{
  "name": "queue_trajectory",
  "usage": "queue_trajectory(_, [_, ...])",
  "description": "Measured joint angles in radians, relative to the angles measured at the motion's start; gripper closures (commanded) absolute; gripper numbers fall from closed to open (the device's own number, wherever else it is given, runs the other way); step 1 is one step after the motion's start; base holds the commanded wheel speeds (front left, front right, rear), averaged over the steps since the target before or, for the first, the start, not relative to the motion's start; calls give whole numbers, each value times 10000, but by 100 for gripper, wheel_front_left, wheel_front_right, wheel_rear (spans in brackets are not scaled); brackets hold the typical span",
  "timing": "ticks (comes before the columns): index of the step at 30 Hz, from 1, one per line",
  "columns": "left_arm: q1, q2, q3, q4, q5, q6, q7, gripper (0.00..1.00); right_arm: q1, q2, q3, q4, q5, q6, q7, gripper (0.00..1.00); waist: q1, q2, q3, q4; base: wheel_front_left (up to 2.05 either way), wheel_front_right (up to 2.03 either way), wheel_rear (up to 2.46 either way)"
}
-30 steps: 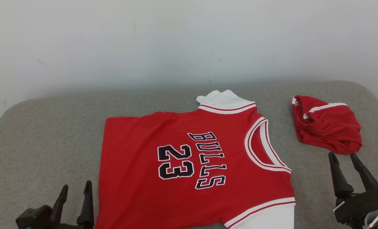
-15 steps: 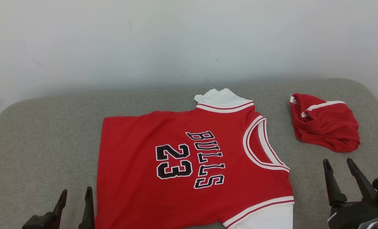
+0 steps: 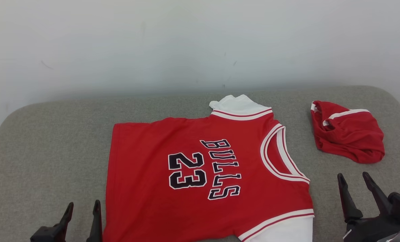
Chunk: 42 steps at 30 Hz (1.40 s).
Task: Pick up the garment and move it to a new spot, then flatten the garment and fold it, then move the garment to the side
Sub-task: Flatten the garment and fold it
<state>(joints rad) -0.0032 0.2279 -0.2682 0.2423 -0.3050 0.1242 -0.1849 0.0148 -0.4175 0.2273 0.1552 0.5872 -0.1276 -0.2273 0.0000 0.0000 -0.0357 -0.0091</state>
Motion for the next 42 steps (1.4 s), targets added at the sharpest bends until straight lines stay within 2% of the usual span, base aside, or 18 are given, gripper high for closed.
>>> queue_trajectory(42, [362,-380,514,-980,692,0,1141,0,190,272,-395,-384,-541,0,1053,0,0,0,-21,46,0,0,0])
